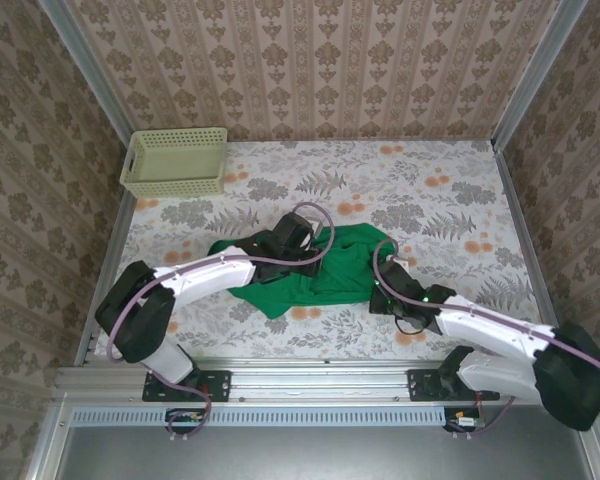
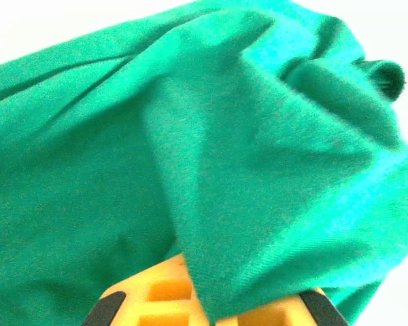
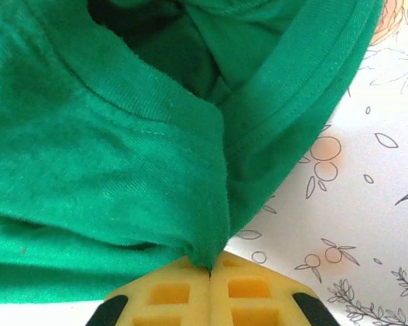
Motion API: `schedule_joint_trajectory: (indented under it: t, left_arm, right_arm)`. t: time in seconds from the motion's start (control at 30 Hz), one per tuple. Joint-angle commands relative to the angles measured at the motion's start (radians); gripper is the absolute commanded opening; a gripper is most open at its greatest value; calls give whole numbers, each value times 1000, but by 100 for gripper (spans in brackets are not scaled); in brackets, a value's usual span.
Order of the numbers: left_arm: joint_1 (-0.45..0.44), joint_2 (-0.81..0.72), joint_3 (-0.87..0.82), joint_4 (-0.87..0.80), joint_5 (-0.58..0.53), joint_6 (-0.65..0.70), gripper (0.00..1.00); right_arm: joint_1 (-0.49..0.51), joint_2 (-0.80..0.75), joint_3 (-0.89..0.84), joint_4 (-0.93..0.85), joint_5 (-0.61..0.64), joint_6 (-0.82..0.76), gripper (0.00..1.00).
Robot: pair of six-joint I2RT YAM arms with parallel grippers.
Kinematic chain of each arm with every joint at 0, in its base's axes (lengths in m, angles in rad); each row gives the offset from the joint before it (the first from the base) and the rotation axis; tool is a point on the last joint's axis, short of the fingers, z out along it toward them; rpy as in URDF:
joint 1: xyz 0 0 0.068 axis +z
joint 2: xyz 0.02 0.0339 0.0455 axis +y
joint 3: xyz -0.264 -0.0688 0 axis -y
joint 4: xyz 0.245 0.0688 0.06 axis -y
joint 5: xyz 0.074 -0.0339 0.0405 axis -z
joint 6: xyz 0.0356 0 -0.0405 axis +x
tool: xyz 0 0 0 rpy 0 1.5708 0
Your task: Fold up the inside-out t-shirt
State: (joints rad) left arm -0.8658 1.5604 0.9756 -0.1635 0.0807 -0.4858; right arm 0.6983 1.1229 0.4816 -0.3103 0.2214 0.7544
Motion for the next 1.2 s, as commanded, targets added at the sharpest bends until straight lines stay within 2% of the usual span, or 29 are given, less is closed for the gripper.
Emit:
schedule_joint_trajectory:
  t: [0.0, 0.13, 0.2, 0.3, 0.43, 0.5, 0.6, 0.7, 0.9, 1.17]
  left_arm:
    - [12, -33, 23, 24, 69, 2, 0]
    - [22, -34, 61, 14, 119, 10, 0]
    - [28, -24, 74, 14, 140, 6, 0]
    - [39, 1, 91, 10, 152, 2, 0]
    - [61, 36, 92, 23, 166, -12, 0]
    - [69, 52, 92, 29, 175, -18, 0]
    - [76, 71, 90, 44, 191, -27, 0]
    - [80, 82, 89, 56, 202, -34, 0]
    - [88, 85, 85, 55, 208, -37, 0]
    - [101, 82, 63, 62, 208, -42, 0]
  right_arm:
    - [-14, 82, 93, -54, 99, -37, 0]
    - [-104, 164, 164, -53, 55, -33, 0]
    - [-137, 176, 173, -20, 6, -47, 8]
    - [-140, 136, 175, -15, 2, -65, 21]
    - [-132, -4, 144, -51, 15, -78, 39]
    - [-116, -86, 123, -60, 9, -79, 42]
    - [-63, -182, 81, 24, -77, -84, 38]
    - [-27, -163, 30, 238, -222, -74, 37]
    - [-16, 94, 55, 517, -324, -56, 26]
    - [-15, 360, 126, 630, -305, -55, 23]
